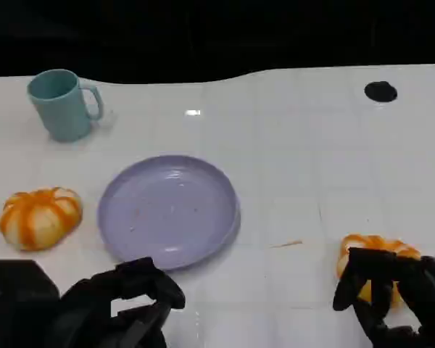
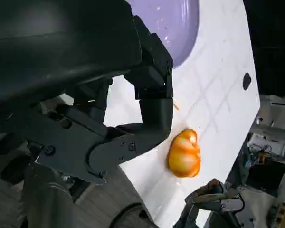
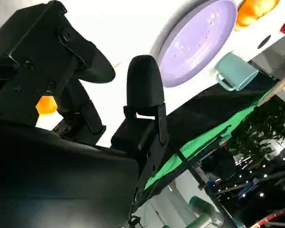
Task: Grasp the bread from the table and place it into the plate.
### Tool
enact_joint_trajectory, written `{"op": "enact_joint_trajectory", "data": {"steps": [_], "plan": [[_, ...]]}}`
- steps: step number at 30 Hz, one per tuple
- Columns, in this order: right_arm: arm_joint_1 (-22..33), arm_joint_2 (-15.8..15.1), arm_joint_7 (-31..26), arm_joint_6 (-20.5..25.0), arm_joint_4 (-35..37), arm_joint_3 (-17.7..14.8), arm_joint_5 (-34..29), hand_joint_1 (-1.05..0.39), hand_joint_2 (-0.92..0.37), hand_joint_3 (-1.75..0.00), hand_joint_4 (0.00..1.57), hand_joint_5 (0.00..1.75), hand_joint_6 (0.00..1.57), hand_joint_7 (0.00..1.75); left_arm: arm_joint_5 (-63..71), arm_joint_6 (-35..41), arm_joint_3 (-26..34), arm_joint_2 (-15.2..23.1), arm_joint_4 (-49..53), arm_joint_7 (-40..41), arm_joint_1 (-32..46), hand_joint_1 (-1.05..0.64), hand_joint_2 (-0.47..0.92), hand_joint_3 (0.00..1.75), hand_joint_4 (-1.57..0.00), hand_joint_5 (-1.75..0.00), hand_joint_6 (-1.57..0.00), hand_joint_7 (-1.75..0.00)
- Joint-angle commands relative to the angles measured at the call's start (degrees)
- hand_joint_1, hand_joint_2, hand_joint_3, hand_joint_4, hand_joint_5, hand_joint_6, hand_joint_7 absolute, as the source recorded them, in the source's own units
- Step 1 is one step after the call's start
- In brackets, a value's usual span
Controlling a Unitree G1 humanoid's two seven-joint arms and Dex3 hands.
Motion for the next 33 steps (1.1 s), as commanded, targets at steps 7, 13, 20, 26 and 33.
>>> {"op": "enact_joint_trajectory", "data": {"steps": [7, 13, 20, 26, 33], "plan": [[-0.1, -0.6, 0.4, 0.6, -0.5, -0.2, 0.1, 0.0, -0.21, -1.46, 0.95, 1.74, 0.89, 1.34, -0.2, 0.1, 0.6, 0.4, 0.1, -0.2, -0.2, -0.35, 0.79, 0.78, -0.67, -1.75, -0.6, -1.46], [-0.1, -0.5, 0.4, 0.5, -0.4, -0.2, 0.3, -0.01, -0.22, -1.43, 0.94, 1.74, 0.89, 1.34, 0.1, 0.3, 0.5, 0.5, -0.4, 0.1, -0.2, -0.34, 0.79, 0.78, -0.67, -1.75, -0.6, -1.46], [-0.1, -0.6, 0.5, 1.0, -0.5, -0.2, 0.1, -0.01, -0.21, -1.46, 0.94, 1.74, 0.88, 1.34, -0.1, 0.5, 0.5, 0.4, -0.5, 0.2, -0.3, -0.33, 0.79, 0.78, -0.67, -1.75, -0.59, -1.46], [-0.3, -0.7, 0.5, 0.7, -0.5, -0.3, 0.1, 0.0, -0.21, -1.46, 0.94, 1.74, 0.89, 1.33, 0.0, 0.9, 0.6, 0.3, -0.6, 0.3, -0.4, -0.34, 0.79, 0.78, -0.67, -1.75, -0.59, -1.47], [-0.4, -0.9, 1.3, 1.8, -1.6, -0.8, 0.5, 0.01, -0.2, -1.48, 0.91, 1.75, 0.89, 1.28, 0.0, 0.8, 0.6, 0.4, -0.7, 0.1, -0.4, -0.33, 0.79, 0.79, -0.67, -1.75, -0.58, -1.48]]}}
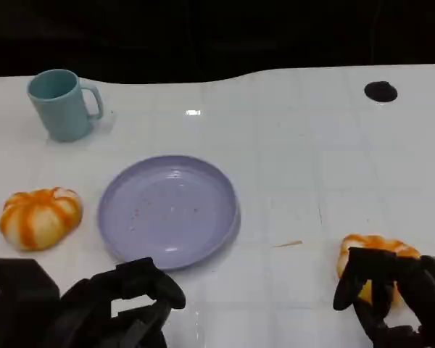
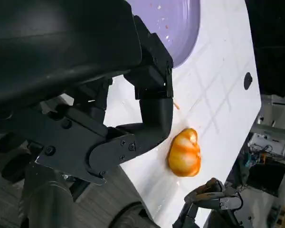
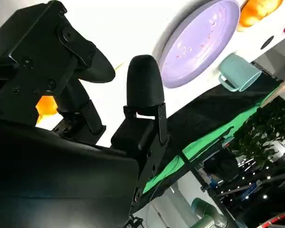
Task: Grasp the bread from the table and place it into the plate.
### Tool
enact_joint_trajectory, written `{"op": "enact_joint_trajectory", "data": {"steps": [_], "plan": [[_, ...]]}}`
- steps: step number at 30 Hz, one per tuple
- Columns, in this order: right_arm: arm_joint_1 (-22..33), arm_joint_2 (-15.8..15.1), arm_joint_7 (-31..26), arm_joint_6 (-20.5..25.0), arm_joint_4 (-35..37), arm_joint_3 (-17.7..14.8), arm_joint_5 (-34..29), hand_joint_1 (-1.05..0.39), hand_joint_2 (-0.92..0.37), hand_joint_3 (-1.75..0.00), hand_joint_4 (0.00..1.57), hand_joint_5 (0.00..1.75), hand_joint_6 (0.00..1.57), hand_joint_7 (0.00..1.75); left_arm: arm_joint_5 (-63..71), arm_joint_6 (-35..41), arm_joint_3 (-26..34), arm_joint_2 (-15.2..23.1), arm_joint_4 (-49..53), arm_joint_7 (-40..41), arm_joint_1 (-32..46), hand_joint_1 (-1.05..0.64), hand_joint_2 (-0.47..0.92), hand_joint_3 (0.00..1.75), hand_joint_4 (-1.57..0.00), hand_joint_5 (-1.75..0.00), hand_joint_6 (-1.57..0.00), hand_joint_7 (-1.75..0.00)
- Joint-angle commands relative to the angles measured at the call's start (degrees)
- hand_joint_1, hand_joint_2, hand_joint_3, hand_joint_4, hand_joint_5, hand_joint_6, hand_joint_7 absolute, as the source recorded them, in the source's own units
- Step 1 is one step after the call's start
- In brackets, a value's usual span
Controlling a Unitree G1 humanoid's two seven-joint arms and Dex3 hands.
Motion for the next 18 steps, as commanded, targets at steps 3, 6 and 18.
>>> {"op": "enact_joint_trajectory", "data": {"steps": [3, 6, 18], "plan": [[-0.2, -1.1, 0.3, 1.5, -2.7, -0.9, -1.5, -0.01, -0.22, -1.38, 0.87, 1.71, 0.89, 1.16, 0.1, 0.1, 0.5, 0.4, -0.3, 0.1, -0.3, -0.32, 0.79, 0.8, -0.67, -1.75, -0.58, -1.48], [-0.4, -1.5, -0.4, 1.9, -4.2, -1.3, -4.2, -0.08, -0.23, -1.21, 0.88, 1.46, 0.94, 0.92, 0.1, 0.1, 0.5, 0.4, -0.3, 0.2, -0.4, -0.32, 0.79, 0.8, -0.66, -1.75, -0.58, -1.49], [-0.3, -7.3, 9.3, 12.4, -14.7, -1.7, -14.4, -0.28, -0.57, -0.42, 0.7, 0.63, 0.84, 0.14, 0.5, -0.5, 0.4, 0.7, 0.3, -0.1, -0.3, -0.32, 0.78, 0.81, -0.66, -1.75, -0.58, -1.49]]}}
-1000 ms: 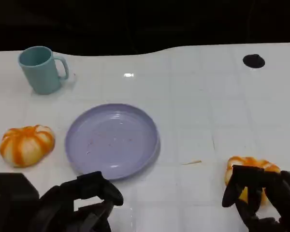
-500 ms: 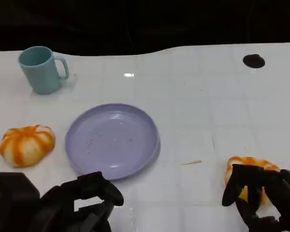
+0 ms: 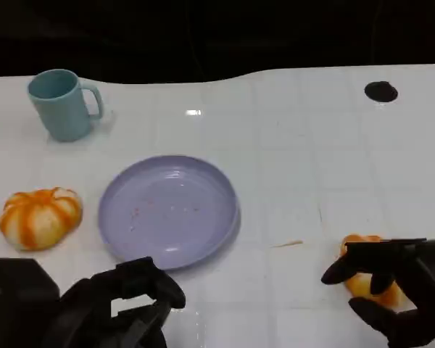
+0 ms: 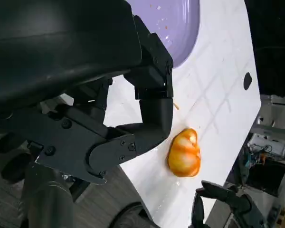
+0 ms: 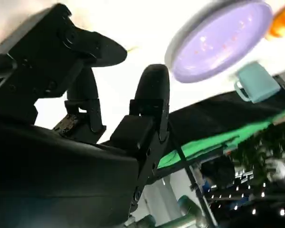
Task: Grasp the bread from the table and place it into the plate.
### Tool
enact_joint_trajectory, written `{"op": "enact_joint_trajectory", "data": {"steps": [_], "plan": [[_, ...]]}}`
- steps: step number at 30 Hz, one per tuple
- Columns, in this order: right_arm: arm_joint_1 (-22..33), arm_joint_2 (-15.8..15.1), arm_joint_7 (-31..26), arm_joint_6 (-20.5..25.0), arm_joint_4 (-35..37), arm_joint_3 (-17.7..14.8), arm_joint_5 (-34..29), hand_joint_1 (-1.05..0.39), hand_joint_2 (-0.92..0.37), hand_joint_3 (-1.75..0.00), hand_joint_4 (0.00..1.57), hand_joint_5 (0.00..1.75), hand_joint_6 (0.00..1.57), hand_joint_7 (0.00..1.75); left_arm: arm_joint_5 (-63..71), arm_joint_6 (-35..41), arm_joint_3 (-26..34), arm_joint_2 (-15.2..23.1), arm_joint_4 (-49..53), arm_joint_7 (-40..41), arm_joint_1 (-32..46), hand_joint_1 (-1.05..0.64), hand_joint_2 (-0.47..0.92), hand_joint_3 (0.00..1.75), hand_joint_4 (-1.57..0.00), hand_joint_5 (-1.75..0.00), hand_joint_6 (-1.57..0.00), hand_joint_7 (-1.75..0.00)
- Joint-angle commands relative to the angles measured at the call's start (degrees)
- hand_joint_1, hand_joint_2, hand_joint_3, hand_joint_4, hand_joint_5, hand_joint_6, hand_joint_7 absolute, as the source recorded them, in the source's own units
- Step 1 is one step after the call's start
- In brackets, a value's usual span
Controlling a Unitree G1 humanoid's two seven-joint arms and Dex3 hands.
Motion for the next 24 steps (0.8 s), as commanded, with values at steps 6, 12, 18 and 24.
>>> {"op": "enact_joint_trajectory", "data": {"steps": [6, 12, 18, 24], "plan": [[-0.6, -5.7, 8.1, 6.0, -6.6, -1.4, -6.3, -0.37, -0.73, -0.11, 0.52, 0.33, 0.66, 0.0, 0.3, -0.4, 0.3, 0.4, 0.3, -0.1, -0.3, -0.33, 0.78, 0.8, -0.66, -1.75, -0.58, -1.48], [-1.6, -7.7, 14.0, 10.2, -10.4, -1.4, -11.1, -0.44, -0.79, -0.05, 0.37, 0.23, 0.5, 0.0, 0.5, -0.5, 0.1, 0.4, 0.5, 0.0, -0.4, -0.34, 0.78, 0.8, -0.67, -1.75, -0.58, -1.48], [-2.0, -7.9, 16.1, 11.4, -10.8, -0.4, -14.6, -0.48, -0.8, -0.02, 0.34, 0.22, 0.46, 0.0, 0.6, -0.2, -0.2, 0.1, 0.3, 0.4, -0.6, -0.33, 0.78, 0.81, -0.67, -1.75, -0.59, -1.48], [-3.5, -8.1, 17.2, 12.0, -8.5, 0.5, -16.8, -0.52, -0.82, -0.01, 0.31, 0.19, 0.43, 0.0, 0.7, 0.5, -0.4, -0.1, 0.1, 0.8, -0.9, -0.34, 0.76, 0.82, -0.68, -1.75, -0.59, -1.48]]}}
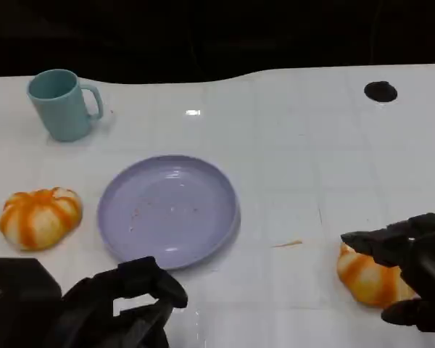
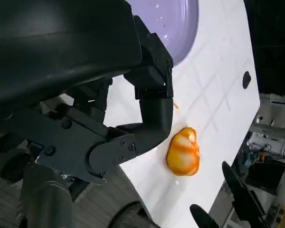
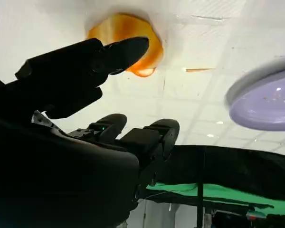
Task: Grasp the bread from the table and place it into the plate.
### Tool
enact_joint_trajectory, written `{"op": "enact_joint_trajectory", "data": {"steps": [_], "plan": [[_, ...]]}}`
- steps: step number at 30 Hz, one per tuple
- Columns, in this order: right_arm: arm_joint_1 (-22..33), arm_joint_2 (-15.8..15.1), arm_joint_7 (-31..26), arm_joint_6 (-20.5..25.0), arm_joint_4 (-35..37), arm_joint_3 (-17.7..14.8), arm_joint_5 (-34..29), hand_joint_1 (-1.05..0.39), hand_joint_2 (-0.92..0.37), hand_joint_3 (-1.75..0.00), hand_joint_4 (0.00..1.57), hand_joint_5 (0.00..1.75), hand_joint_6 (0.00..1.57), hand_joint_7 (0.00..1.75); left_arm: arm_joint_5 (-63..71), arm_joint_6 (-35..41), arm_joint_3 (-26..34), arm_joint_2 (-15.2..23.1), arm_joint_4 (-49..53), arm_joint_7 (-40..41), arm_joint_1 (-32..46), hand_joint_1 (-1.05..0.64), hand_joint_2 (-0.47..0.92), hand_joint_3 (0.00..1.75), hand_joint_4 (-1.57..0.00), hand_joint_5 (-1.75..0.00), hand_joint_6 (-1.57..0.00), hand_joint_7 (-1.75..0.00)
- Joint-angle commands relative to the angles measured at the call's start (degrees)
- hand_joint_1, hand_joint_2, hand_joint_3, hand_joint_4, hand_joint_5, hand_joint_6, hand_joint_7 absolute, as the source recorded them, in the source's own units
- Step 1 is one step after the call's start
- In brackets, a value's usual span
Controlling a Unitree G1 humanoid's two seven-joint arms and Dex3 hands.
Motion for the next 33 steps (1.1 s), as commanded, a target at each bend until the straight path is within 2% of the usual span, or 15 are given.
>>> {"op": "enact_joint_trajectory", "data": {"steps": [1, 8, 21, 26, 33], "plan": [[-1.6, -1.1, 1.7, 0.9, 2.0, 0.4, -1.4, -0.52, -0.83, -0.01, 0.31, 0.19, 0.43, 0.0, 0.6, 0.7, 0.0, 0.3, 0.0, 0.8, -0.7, -0.34, 0.76, 0.82, -0.68, -1.75, -0.59, -1.48], [-4.9, -1.3, 2.8, 2.1, 7.9, 2.4, -3.8, -0.53, -0.84, -0.01, 0.28, 0.15, 0.4, 0.0, 0.4, 0.5, -0.2, 0.0, -0.1, 0.9, -0.7, -0.34, 0.77, 0.81, -0.67, -1.75, -0.58, -1.49], [-11.4, 0.0, 0.0, 4.5, 21.3, 8.4, -5.3, -0.54, -0.85, -0.01, 0.29, 0.11, 0.4, 0.0, 0.3, 1.3, -0.2, -0.5, -0.8, 1.2, -0.7, -0.33, 0.77, 0.81, -0.69, -1.75, -0.6, -1.48], [-15.4, 1.3, -2.1, 5.2, 28.6, 11.1, -5.1, -0.55, -0.86, -0.01, 0.31, 0.1, 0.41, 0.0, 0.7, 1.1, -0.4, -0.4, -1.0, 1.3, -0.8, -0.32, 0.77, 0.82, -0.68, -1.75, -0.6, -1.48], [-20.5, 3.8, -2.9, 8.8, 37.0, 14.3, -4.7, -0.55, -0.89, -0.01, 0.3, 0.07, 0.4, 0.0, 0.8, 1.0, -0.6, -0.3, -1.0, 1.3, -0.6, -0.32, 0.78, 0.82, -0.68, -1.75, -0.59, -1.49]]}}
